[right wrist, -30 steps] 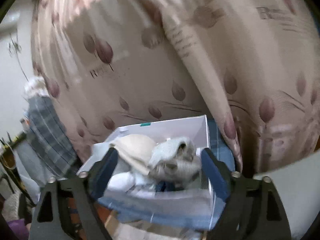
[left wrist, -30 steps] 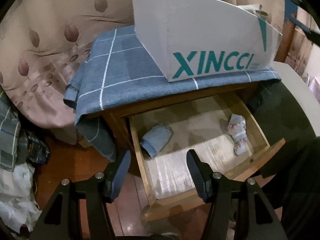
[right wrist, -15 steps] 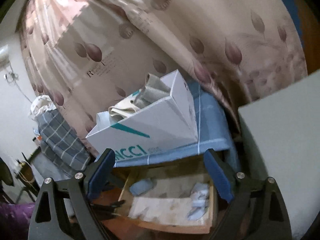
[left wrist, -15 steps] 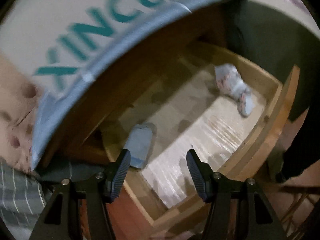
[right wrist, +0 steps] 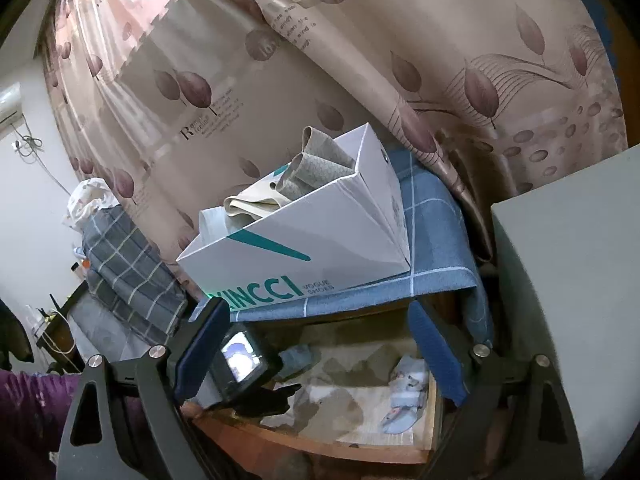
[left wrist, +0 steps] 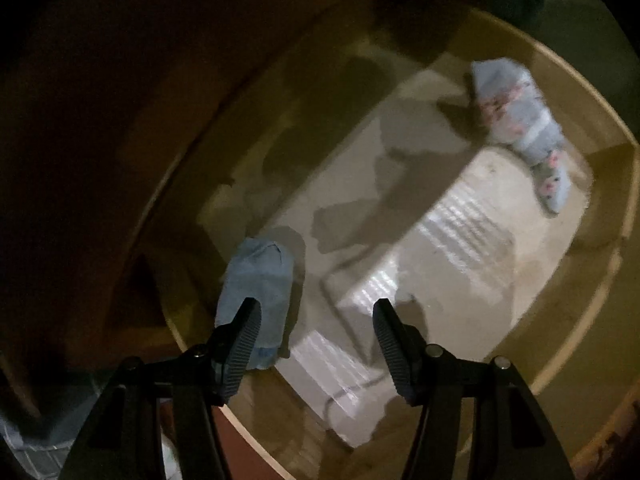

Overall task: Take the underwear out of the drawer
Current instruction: 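Lower the left tool into the drawer toward the light blue sock, then close the left tool on the light blue sock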

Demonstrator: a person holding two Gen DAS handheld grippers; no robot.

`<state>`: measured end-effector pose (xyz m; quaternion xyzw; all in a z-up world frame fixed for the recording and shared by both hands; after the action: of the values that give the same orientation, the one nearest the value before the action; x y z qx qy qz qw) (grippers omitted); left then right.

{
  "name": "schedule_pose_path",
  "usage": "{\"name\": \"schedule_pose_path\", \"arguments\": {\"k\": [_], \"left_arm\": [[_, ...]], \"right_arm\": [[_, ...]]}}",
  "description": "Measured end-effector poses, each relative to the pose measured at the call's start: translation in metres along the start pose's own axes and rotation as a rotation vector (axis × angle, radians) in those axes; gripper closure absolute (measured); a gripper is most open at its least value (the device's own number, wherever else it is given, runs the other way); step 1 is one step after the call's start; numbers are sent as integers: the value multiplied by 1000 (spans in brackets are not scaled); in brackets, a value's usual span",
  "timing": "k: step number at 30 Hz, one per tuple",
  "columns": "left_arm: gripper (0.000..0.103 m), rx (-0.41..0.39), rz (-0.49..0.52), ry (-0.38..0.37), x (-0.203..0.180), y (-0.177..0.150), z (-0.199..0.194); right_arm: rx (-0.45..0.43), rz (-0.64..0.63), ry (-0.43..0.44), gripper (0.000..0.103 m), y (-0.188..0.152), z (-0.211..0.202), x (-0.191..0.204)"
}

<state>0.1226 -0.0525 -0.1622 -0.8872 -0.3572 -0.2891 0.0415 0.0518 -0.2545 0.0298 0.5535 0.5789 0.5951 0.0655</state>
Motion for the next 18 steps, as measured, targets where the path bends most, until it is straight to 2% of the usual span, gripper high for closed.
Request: {"name": "schedule_pose_path", "arguments": {"k": [2, 6, 9, 11, 13, 16, 18], "left_arm": [[43, 5, 44, 28, -3, 1, 8], [43, 18, 67, 31, -2, 1, 25], [43, 46, 89, -2, 0, -1, 40], [43, 65, 90, 13, 5, -2, 52], [43, 58, 85, 32, 11, 0, 62], [43, 33, 131, 45, 11, 0, 70], [38, 40, 162, 39, 7, -1, 77]], "right_arm": [[7, 1, 1, 14, -1, 1, 0], [27, 1, 5, 14, -2, 6, 1], [37, 2, 11, 14, -2, 7, 1], [40, 7, 16, 13, -2, 8, 1], [41, 14, 21, 13, -2, 8, 0], [47, 27, 28, 13, -2, 9, -2], [53, 31, 26, 13, -2, 11, -3]]}}
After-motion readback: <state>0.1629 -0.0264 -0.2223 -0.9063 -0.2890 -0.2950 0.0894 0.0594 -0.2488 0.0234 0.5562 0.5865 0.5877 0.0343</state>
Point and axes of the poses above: each gripper's, at about its wrist camera, not at the fingertips, and z roughly the way its jaws point, x to its left, y to its top, the point moved 2 cm from there along z, roughly the way its jaws point, and after that the axes turned 10 degrees about y, right-handed, at the moved point
